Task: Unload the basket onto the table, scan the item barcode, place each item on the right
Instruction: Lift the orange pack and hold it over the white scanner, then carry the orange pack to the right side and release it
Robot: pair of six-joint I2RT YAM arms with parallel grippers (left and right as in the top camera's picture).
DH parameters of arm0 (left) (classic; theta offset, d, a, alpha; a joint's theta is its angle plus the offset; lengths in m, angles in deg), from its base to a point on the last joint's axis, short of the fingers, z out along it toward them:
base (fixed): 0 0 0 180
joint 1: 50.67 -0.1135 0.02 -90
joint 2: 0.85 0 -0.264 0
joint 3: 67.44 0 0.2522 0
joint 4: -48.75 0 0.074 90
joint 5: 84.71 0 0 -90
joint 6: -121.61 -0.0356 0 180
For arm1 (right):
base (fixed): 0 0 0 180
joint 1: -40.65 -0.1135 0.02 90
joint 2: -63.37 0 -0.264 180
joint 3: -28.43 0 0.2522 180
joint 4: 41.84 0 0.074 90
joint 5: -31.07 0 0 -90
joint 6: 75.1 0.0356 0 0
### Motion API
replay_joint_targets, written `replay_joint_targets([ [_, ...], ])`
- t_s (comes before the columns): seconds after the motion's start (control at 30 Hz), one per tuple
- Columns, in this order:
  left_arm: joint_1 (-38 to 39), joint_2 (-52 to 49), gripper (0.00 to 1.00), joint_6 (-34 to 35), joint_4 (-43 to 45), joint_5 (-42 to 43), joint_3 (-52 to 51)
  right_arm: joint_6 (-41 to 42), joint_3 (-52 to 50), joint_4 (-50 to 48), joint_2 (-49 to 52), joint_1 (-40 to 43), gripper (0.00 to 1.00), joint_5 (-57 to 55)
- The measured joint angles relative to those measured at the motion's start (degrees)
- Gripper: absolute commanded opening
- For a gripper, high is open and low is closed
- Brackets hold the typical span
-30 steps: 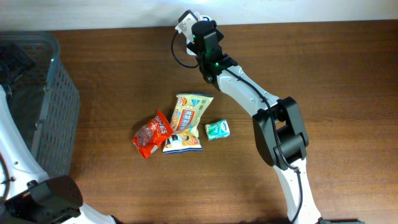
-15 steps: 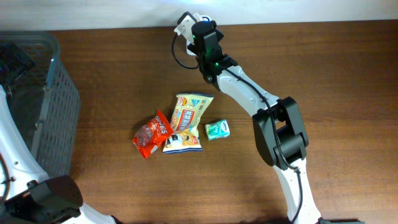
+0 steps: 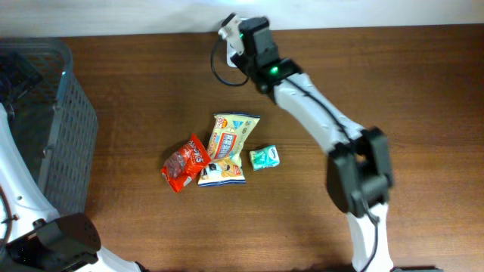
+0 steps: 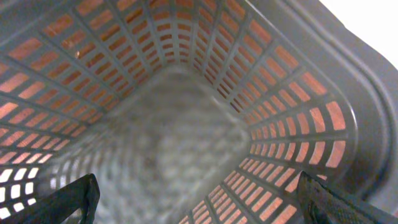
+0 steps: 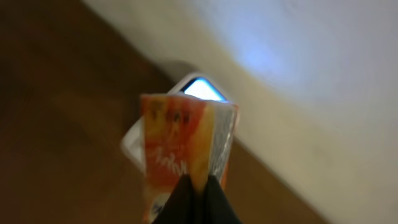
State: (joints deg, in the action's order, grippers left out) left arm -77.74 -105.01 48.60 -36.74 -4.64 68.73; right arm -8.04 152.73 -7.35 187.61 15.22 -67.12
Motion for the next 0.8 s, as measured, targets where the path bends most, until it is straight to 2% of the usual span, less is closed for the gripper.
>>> replay_joint_targets([
  [0.13, -0.02, 0.00, 0.99, 0.00, -0.07, 0.00, 0.00, 10.62, 0.24, 16.92, -10.86, 4.35, 0.04, 10.12],
  [0.3, -0.02, 0.00, 0.99, 0.00, -0.04, 0.02, 0.00, 20.85, 0.85, 40.00, -21.73, 18.32, 0.04, 22.73],
  [0.4, -0.02, 0.00, 0.99, 0.00, -0.04, 0.04, 0.00, 23.19, 0.48, 49.53, -22.36, 27.82, 0.04, 25.97],
  [0.5, -0.02, 0.00, 0.99, -0.02, -0.07, 0.02, 0.00, 24.94, -5.31, 49.90, -21.64, 38.12, 0.04, 27.41],
  [0.57, -0.02, 0.00, 0.99, 0.00, -0.09, 0.02, 0.00, 26.38, -10.03, 45.77, -20.98, 42.51, 0.04, 27.87],
  [0.77, -0.02, 0.00, 0.99, 0.00, -0.07, 0.02, 0.00, 33.94, -31.21, 24.39, -19.39, 53.51, 0.04, 27.36],
  [0.8, -0.02, 0.00, 0.99, 0.00, -0.07, 0.04, 0.00, 35.28, -34.03, 21.51, -19.17, 54.47, 0.07, 27.21],
])
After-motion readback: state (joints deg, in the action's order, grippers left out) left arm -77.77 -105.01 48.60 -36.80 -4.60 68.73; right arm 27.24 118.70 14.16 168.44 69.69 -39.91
